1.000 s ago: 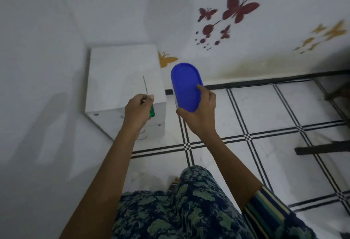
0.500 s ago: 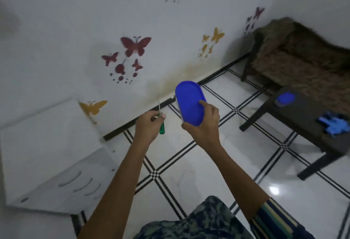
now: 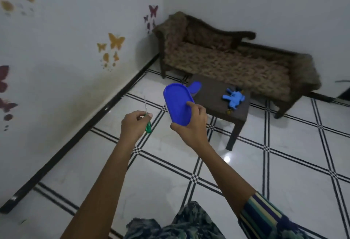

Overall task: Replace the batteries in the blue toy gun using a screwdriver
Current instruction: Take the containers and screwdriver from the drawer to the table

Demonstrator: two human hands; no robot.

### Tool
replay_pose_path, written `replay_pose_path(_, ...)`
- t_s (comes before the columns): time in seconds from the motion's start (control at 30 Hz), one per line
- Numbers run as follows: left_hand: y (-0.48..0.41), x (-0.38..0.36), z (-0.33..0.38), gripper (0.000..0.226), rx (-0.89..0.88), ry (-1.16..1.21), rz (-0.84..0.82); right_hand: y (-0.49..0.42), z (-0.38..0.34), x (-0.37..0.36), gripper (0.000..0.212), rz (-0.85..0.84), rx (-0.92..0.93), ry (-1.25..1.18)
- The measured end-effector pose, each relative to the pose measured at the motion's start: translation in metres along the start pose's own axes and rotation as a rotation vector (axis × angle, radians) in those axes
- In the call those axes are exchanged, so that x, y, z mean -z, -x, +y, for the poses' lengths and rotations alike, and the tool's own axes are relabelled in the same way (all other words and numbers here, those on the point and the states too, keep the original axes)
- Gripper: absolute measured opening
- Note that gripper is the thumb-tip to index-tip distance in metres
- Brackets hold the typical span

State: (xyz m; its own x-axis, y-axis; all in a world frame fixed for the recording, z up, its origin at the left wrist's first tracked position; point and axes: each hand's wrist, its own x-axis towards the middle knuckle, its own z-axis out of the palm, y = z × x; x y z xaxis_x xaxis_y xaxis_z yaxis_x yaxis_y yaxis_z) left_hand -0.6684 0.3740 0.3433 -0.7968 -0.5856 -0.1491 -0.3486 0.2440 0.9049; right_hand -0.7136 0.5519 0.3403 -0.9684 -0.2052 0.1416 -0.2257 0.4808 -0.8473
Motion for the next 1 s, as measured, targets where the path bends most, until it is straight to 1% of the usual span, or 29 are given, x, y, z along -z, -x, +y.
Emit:
replay_pose_path(0.07, -0.017, -0.033, 0.015, 0.013, -0.02, -0.023, -0.044, -0.019, 0.022, 0.023, 0.082, 0.067, -0.032, -0.001)
replay_pose_path(0.2, -0.059, -0.11, 0.047, 0.026, -0.05, -0.074, -0.148, -0.06, 0.073, 0.065, 0.081, 0.161, -0.143, -0.006)
replay_pose_path(0.3, -0.093, -0.166, 0.065, 0.023, -0.073, -0.084, -0.203, -0.096, 0.111, 0.085, 0.081, 0.196, -0.186, -0.008)
replay_pose_path(0.43, -0.15, -0.257, 0.087, 0.018, -0.088, -0.104, -0.296, -0.167, 0.161, 0.112, 0.08, 0.237, -0.237, 0.023)
replay_pose_path(0.6, -0.21, -0.344, 0.119, 0.022, -0.078, -0.136, -0.343, -0.243, 0.202, 0.141, 0.081, 0.206, -0.284, 0.078)
replay_pose_path(0.7, -0.24, -0.378, 0.134, 0.025, -0.106, -0.18, -0.342, -0.283, 0.222, 0.151, 0.08, 0.193, -0.32, 0.098)
replay_pose_path(0.87, -0.308, -0.429, 0.134, 0.032, -0.077, -0.281, -0.339, -0.352, 0.268, 0.146, 0.08, 0.147, -0.385, 0.085)
replay_pose_path(1.0, -0.364, -0.473, 0.121, 0.031, -0.065, -0.378, -0.341, -0.413, 0.312, 0.132, 0.08, 0.098, -0.431, 0.089)
